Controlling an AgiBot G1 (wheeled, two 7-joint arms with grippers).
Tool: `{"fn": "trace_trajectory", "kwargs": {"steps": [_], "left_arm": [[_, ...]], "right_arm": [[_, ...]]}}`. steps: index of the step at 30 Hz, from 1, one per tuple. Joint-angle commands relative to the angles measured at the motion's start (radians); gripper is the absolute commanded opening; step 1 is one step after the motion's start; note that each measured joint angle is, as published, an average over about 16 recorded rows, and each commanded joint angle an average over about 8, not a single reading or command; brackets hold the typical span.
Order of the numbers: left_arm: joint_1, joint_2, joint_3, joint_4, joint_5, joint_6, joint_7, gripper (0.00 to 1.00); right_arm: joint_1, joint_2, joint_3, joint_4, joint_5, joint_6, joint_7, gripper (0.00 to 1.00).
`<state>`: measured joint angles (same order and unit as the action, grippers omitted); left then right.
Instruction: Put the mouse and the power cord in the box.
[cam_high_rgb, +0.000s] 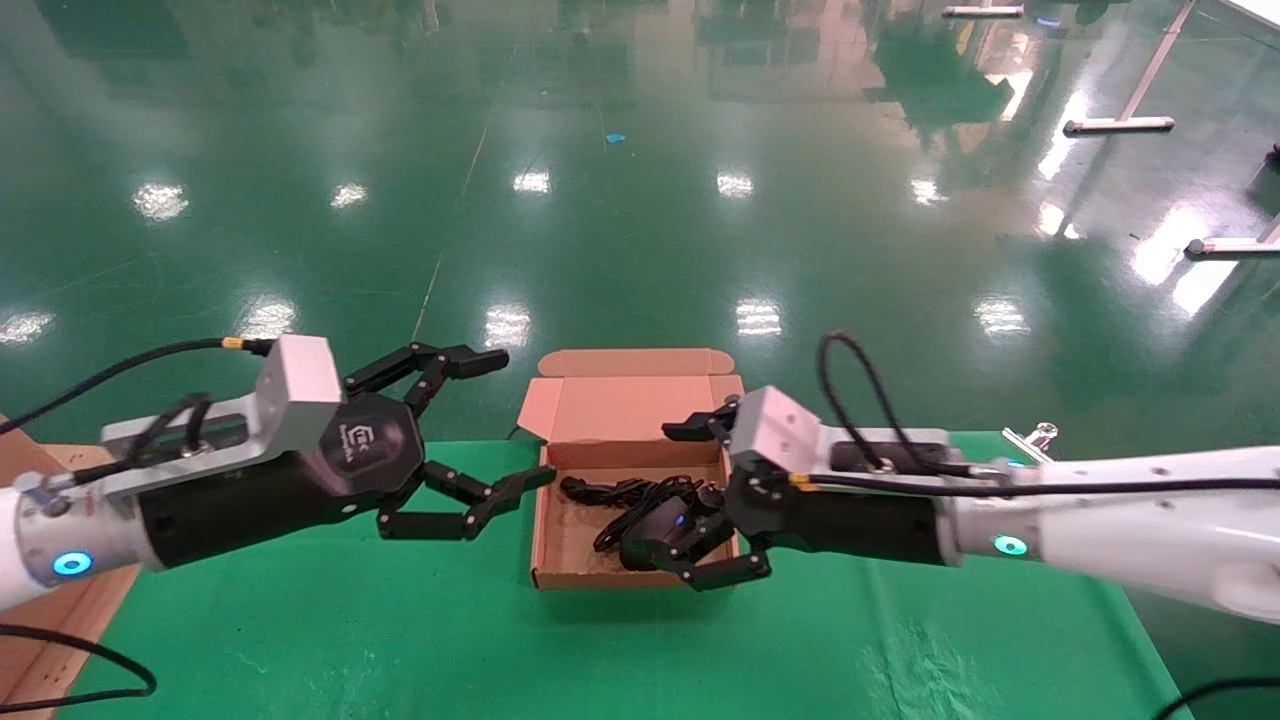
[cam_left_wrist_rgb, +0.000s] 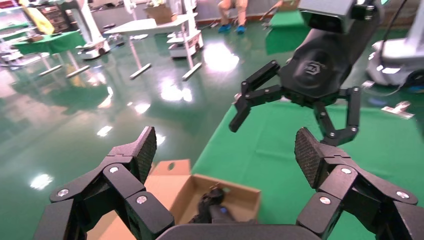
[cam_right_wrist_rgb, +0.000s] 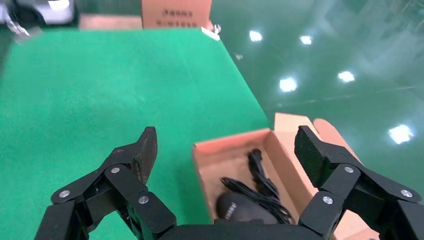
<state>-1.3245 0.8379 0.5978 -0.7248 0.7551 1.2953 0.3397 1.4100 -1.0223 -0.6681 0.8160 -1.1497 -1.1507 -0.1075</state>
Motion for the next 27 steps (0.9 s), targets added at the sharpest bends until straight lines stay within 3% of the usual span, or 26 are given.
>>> {"fn": "trace_trajectory", "kwargs": {"steps": [1, 27], "left_arm": [[0.016, -0.014, -0.020, -0.035, -0.002, 0.013, -0.033, 1.00], [0.217, -0.197, -0.277, -0.486, -0.021, 0.174, -0.459, 1.00]], "right_arm": [[-0.021, 0.025, 0.024, 0.029, 0.026, -0.021, 0.018, 1.00], [-0.288, 0.352, 0.333, 0.401, 0.359, -0.296, 0.253, 1.00]]}}
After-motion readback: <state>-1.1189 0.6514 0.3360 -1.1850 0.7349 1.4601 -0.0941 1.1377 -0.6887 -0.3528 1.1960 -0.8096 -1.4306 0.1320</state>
